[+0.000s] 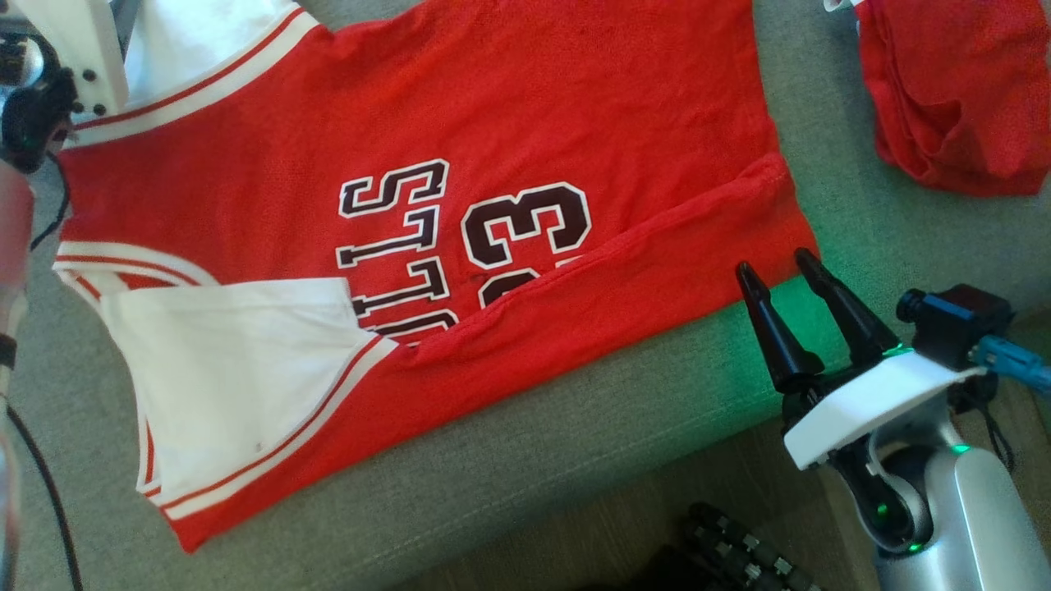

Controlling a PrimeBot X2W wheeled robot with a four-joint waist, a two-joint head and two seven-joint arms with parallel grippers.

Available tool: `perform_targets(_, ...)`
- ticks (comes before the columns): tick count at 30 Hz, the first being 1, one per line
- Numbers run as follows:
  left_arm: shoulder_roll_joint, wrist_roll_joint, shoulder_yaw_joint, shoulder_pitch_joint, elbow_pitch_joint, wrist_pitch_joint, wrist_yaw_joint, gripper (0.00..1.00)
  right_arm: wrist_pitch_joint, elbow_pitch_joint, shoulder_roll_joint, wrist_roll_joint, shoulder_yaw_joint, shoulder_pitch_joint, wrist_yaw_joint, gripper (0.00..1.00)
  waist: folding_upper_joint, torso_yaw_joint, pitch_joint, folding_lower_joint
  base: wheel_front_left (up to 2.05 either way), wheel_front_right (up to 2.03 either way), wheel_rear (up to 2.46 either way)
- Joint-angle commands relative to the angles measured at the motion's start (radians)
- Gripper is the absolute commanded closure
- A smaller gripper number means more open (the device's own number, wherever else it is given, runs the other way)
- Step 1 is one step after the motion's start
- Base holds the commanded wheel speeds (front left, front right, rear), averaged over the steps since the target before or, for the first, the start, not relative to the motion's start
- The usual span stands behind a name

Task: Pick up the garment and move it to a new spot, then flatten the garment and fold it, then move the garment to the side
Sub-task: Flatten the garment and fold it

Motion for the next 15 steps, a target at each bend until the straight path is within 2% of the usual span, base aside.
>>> perform_targets(1,0.045,0.003,0.020,-0.067,-0.014,-0.013,-0.003,0.00,-0.013,-0.026,0.000,0.005,0.023,-0.012,0.000,0.00,0.0000,-0.003,0.002,-0.0001,0.00,0.00,0.00)
perform_targets(5,0.057,0.012,0.009,-0.092,0.030,-0.054,-0.005,0.00,-0.016,-0.019,0.000,0.004,0.035,-0.024,0.000,0.00,0.0000,-0.017,0.007,-0.0001,0.00,0.00,0.00)
perform_targets(15,0.060,0.003,0.000,-0.139,0.105,-0.065,-0.008,0.00,-0.021,-0.019,0.000,-0.003,0.037,-0.034,0.000,0.00,0.0000,-0.029,0.029,-0.0001,0.00,0.00,0.00)
